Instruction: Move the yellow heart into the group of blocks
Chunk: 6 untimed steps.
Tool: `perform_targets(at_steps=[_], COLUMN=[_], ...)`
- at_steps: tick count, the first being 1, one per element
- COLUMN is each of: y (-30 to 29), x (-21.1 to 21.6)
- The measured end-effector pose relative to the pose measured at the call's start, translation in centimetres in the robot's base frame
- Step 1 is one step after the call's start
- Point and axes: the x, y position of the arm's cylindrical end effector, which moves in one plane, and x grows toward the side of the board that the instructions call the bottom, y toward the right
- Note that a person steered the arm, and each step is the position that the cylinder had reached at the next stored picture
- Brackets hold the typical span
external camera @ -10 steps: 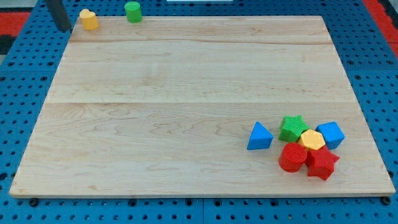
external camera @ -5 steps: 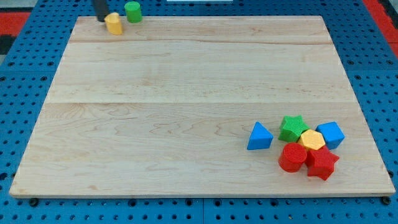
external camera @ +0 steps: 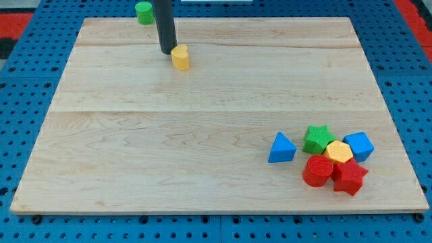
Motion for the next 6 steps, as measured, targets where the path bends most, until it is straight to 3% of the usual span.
perform_targets(at_steps=[3,5,6], y=[6.2,11.2,10.5], x=[7.7,10.1,8.8])
